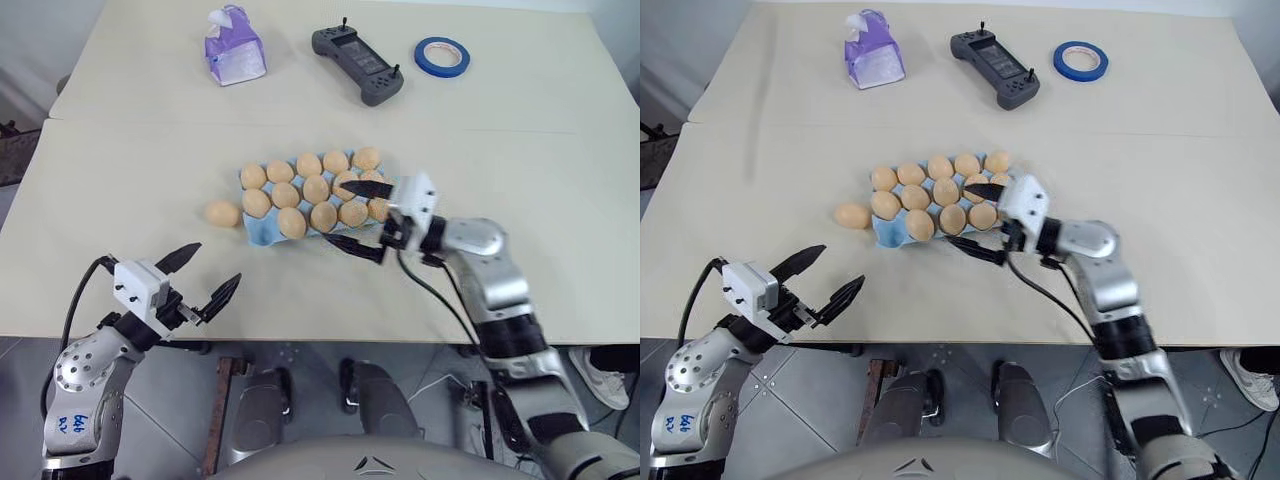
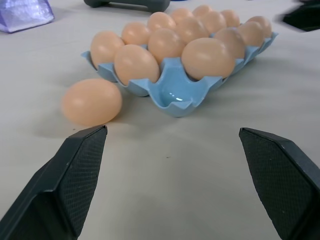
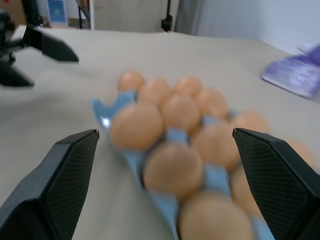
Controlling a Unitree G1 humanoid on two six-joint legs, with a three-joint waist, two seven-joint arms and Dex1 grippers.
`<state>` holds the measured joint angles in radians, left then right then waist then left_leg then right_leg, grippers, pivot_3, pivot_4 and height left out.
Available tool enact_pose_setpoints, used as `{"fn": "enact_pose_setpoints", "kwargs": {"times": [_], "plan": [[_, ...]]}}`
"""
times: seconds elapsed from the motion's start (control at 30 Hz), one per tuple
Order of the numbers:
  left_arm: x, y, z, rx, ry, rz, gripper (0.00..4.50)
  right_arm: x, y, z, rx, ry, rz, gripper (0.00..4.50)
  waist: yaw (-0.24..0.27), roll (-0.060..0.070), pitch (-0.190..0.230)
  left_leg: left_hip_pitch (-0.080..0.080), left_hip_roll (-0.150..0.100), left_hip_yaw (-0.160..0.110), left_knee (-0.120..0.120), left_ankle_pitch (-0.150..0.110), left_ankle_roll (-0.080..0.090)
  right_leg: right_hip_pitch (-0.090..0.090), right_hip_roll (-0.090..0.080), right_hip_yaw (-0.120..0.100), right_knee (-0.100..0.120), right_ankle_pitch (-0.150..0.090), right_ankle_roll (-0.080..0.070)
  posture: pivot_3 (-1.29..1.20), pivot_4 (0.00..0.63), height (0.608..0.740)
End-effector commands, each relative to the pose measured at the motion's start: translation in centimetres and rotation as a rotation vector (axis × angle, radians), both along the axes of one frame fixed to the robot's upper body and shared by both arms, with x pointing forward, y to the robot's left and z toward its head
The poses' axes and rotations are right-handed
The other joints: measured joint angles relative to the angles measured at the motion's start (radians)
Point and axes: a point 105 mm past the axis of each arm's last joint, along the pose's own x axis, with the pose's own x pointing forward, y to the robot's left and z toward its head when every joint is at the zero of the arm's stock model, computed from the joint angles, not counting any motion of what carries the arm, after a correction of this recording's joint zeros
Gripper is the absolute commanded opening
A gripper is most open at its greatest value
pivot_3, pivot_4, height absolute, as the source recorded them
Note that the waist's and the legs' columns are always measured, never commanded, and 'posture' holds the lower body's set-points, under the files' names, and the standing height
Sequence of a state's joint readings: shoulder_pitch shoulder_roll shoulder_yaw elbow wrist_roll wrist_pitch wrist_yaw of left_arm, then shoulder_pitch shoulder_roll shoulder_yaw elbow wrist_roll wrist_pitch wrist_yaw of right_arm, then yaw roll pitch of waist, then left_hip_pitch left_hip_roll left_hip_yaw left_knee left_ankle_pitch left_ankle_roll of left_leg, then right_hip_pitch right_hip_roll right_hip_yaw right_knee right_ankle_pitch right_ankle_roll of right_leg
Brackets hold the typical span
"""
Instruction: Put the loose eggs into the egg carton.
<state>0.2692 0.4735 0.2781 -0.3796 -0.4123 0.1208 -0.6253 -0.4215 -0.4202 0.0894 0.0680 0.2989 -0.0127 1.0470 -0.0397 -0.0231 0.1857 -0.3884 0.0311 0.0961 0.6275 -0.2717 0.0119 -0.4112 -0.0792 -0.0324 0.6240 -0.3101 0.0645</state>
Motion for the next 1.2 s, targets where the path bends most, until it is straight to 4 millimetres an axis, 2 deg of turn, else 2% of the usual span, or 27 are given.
{"fn": "enact_pose_setpoints", "kwargs": {"times": [0.03,0.17,0.23,0.3,0.4,0.57,0.7,0.93,1.07,1.2], "plan": [[-0.3,1.3,0.9,0.003,-0.031,0.058,4.5,-0.8,-3.2,1.1,0.063,-0.054,-0.025,4.49,0.0,0.0,0.0,0.0,0.0,0.0,0.0,0.0,0.0,0.0,0.0,0.0,0.0,0.0,0.0,0.0,0.15,0.74],[-0.6,4.2,0.7,-0.027,-0.035,0.227,4.5,-1.8,-5.7,0.1,0.078,-0.053,-0.063,4.49,0.002,0.0,0.0,0.001,0.001,0.0,0.001,0.001,0.001,0.0,0.001,0.0,0.002,0.0,-0.001,0.0,0.15,0.74],[-1.0,5.5,0.4,-0.043,-0.028,0.302,4.5,-2.6,-5.9,-0.8,0.046,-0.046,-0.046,4.49,0.003,0.0,0.0,0.001,0.001,0.0,0.001,0.001,0.001,0.002,0.0,0.0,0.001,0.0,-0.001,0.0,0.15,0.74],[-1.1,5.8,0.3,-0.056,-0.019,0.326,4.5,-3.1,-5.5,-1.0,0.042,-0.042,-0.028,4.49,0.006,0.0,0.0,0.001,0.0,0.0,0.001,0.001,0.001,0.002,0.0,0.0,0.001,0.0,-0.001,0.0,0.15,0.74],[-0.7,5.3,0.1,-0.046,-0.002,0.282,4.5,-3.5,-5.1,-1.2,0.049,-0.045,-0.013,4.49,0.011,0.0,0.0,0.002,0.0,0.0,0.002,0.0,-0.001,0.002,0.0,0.0,0.002,0.0,-0.001,0.0,0.15,0.74],[1.8,4.6,1.0,-0.039,-0.026,0.22,4.5,-3.3,-4.9,-1.0,0.044,-0.058,-0.016,4.49,0.016,0.0,0.0,0.002,0.0,-0.001,0.003,0.0,-0.003,0.002,-0.001,-0.001,0.002,0.0,-0.001,0.0,0.15,0.74],[4.8,3.7,0.9,-0.006,-0.016,0.155,4.5,-3.3,-4.8,-1.0,0.034,-0.063,-0.019,4.49,0.014,0.0,0.0,0.001,0.0,-0.001,0.002,0.0,-0.003,0.002,-0.001,-0.002,0.002,0.0,-0.001,0.0,0.15,0.74],[9.1,2.1,2.0,-0.007,-0.056,0.091,4.5,-3.6,-4.8,-1.2,0.029,-0.055,-0.037,4.49,0.011,0.0,0.0,0.001,0.0,-0.001,0.002,0.002,0.001,0.002,-0.001,-0.005,0.002,0.001,-0.001,0.0,0.15,0.74],[10.5,0.8,1.2,-0.002,-0.032,0.041,4.5,-3.7,-4.6,-1.2,0.032,-0.055,-0.043,4.49,0.013,0.0,0.0,0.001,0.0,0.0,0.003,0.002,0.001,0.002,-0.001,-0.007,0.003,0.001,0.0,0.0,0.15,0.74],[11.3,1.0,0.2,-0.011,-0.001,0.047,4.5,-3.6,-4.6,-1.0,0.037,-0.062,-0.06,4.49,0.013,0.0,0.0,0.001,0.0,0.0,0.004,0.003,0.001,0.002,-0.001,-0.007,0.004,0.001,0.0,0.0,0.15,0.74]]}}
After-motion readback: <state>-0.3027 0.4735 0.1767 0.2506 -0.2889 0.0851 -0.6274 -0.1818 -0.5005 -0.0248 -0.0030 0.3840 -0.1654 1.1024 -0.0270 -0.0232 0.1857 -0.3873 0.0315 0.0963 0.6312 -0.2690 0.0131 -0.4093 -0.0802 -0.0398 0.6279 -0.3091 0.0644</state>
